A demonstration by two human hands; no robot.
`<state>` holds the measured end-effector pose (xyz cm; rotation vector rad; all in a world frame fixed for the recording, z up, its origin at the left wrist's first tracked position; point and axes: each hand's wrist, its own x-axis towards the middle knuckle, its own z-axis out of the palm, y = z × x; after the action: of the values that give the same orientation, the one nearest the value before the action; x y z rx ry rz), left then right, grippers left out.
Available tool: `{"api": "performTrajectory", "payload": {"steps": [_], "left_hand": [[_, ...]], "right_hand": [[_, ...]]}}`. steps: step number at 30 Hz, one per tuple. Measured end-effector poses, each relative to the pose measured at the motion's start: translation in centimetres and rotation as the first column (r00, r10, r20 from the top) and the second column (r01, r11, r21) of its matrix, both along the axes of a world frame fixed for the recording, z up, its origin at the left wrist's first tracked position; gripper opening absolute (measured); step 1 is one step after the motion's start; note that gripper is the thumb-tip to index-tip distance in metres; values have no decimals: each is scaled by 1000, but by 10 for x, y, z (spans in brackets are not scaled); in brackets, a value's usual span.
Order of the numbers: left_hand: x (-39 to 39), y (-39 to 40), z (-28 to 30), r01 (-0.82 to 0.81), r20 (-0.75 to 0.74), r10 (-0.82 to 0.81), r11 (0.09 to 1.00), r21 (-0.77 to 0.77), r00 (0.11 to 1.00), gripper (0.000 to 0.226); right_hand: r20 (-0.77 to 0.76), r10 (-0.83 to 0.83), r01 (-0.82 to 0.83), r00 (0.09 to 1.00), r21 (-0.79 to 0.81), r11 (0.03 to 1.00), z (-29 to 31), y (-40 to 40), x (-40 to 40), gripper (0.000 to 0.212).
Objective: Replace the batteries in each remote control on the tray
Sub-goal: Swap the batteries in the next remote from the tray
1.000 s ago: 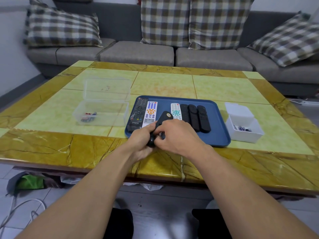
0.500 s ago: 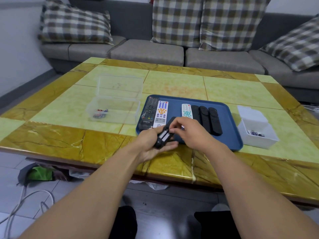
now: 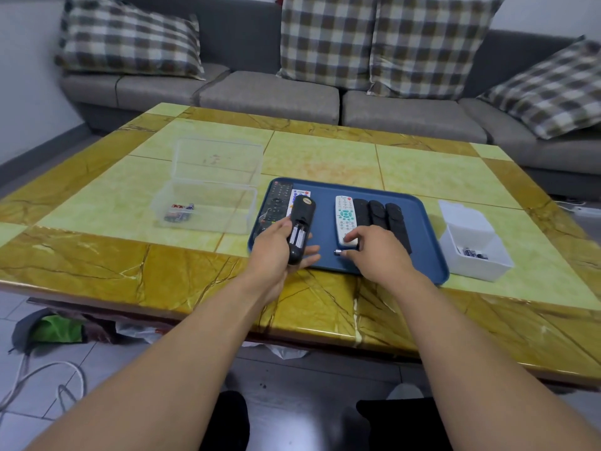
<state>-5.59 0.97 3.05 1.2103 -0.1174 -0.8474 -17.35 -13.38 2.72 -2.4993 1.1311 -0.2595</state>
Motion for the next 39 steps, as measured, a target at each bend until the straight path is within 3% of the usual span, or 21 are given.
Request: {"api": "performTrajectory", "payload": {"steps": [4, 8, 11, 14, 17, 21, 27, 33, 39], "left_hand": [[-1, 0, 1, -35, 50, 35, 999, -12, 998, 33], [0, 2, 3, -21, 52, 22, 1000, -21, 998, 32], [0, 5, 4, -5, 72, 7, 1000, -20, 997, 34], [3, 8, 5, -18, 108, 20, 1000, -21, 994, 35], [7, 10, 5, -49, 134, 52, 999, -21, 990, 36], [11, 14, 5, -71, 151, 73, 997, -17, 986, 33], [15, 18, 6, -81, 148, 83, 996, -26, 985, 33], [19, 21, 6, -95, 138, 98, 995, -31, 985, 32], [22, 25, 7, -123, 130, 127, 992, -38, 983, 32]], "right_hand": [[-97, 25, -38, 995, -130, 991, 8, 8, 9, 16], [-200, 28, -53, 979, -124, 991, 6, 9, 15, 15], [-194, 45, -64, 980, -94, 993, 2, 12, 21, 14], [-192, 219, -238, 957, -85, 967, -4, 24, 30, 13], [-95, 296, -301, 950, -44, 953, -7, 29, 36, 13], [-5, 253, -253, 967, 47, 966, -6, 28, 36, 31], [-12, 216, -214, 976, 81, 973, -3, 24, 39, 33], [-54, 200, -202, 978, -34, 979, 4, 32, 44, 31], [-132, 312, -325, 941, -91, 941, 2, 42, 55, 19]]}}
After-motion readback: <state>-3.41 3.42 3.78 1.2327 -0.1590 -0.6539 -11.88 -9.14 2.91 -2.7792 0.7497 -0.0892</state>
